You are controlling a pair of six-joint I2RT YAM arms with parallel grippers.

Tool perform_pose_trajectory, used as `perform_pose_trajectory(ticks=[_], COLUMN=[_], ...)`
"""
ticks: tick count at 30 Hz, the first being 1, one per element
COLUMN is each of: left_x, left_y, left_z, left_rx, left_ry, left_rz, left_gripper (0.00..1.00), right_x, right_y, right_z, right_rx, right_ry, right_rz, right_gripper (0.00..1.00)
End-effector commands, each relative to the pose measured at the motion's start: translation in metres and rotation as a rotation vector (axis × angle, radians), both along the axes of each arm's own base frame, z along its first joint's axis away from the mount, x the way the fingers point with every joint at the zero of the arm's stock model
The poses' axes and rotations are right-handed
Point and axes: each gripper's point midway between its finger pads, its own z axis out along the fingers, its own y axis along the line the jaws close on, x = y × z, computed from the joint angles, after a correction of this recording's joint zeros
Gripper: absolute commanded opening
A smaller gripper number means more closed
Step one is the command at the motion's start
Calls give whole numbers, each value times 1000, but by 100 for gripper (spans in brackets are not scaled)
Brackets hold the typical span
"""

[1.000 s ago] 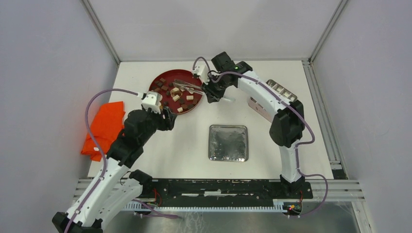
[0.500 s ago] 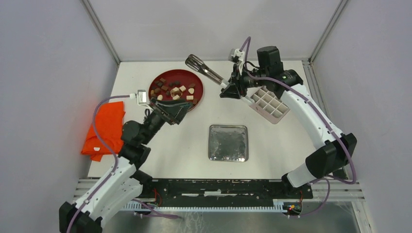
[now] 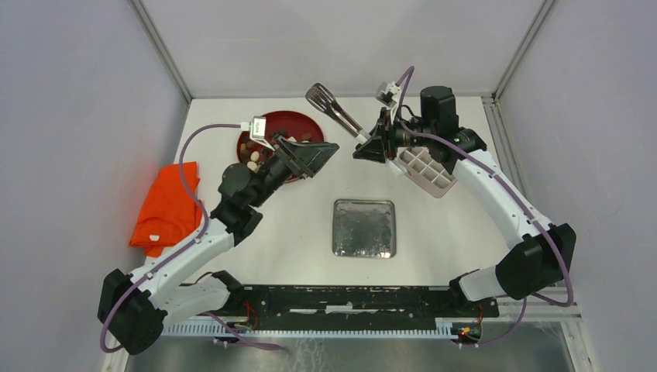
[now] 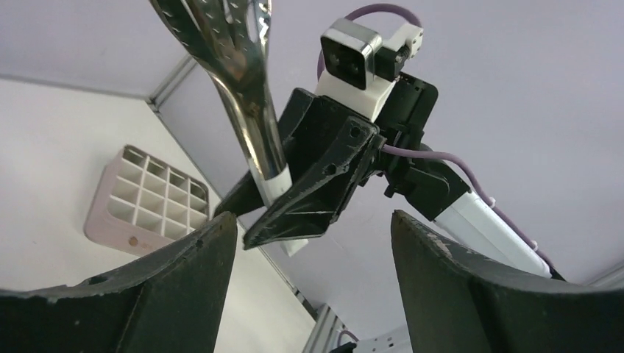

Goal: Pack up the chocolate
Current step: Adjust the clamp.

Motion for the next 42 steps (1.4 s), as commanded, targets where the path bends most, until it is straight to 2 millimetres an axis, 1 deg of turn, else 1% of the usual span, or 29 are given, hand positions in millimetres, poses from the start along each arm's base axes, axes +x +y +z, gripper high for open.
perform_pose_trajectory(ticks=[1, 3, 4, 7, 10, 13, 18, 24, 29, 33, 35, 36, 39, 40, 41, 42], left_x=[10, 13, 18, 27, 38, 50, 61, 67, 69, 72, 73, 74, 75, 74, 74, 74], left_y=[-19, -26, -27, -33, -37, -38, -36, -41, -47, -51, -54, -56, -58, -59, -59, -59], left_z=[4, 1, 3, -1, -8, -20, -23, -16, -15, -18, -20, -20, -21, -21, -22, -23], left_rx=[-15, -15, -23, -9, 3, 22, -7, -43, -80, -100, -115, -124, -151, -160, -166, -170], left_ry=[133, 170, 185, 233, 286, 348, 379, 385, 399, 417, 426, 429, 442, 445, 451, 459], left_rz=[49, 63, 92, 137, 171, 219, 268, 264, 241, 234, 223, 216, 205, 199, 196, 195], left_gripper=[82, 83, 83, 84, 84, 84, 81, 75, 71, 64, 62, 60, 44, 36, 25, 17], right_x=[16, 19, 18, 17, 16, 13, 8, 6, 7, 5, 5, 6, 7, 7, 8, 8], right_y=[-11, -13, -11, -10, -10, -10, -8, -7, -6, -3, -2, -3, -4, -4, -5, -5], right_z=[23, 22, 21, 17, 18, 20, 19, 13, 11, 9, 7, 5, 0, -1, -2, -1], right_rx=[-65, -95, -110, -150, -169, -174, -183, -208, -228, -232, -242, -251, -270, -274, -278, -279], right_ry=[-204, -234, -251, -286, -315, -330, -351, -368, -385, -387, -388, -390, -395, -398, -402, -408], right_rz=[-90, -116, -118, -133, -140, -134, -123, -117, -123, -113, -111, -114, -115, -117, -119, -121], right_gripper=[37, 37, 37, 37, 37, 37, 38, 38, 38, 38, 38, 38, 38, 38, 38, 39])
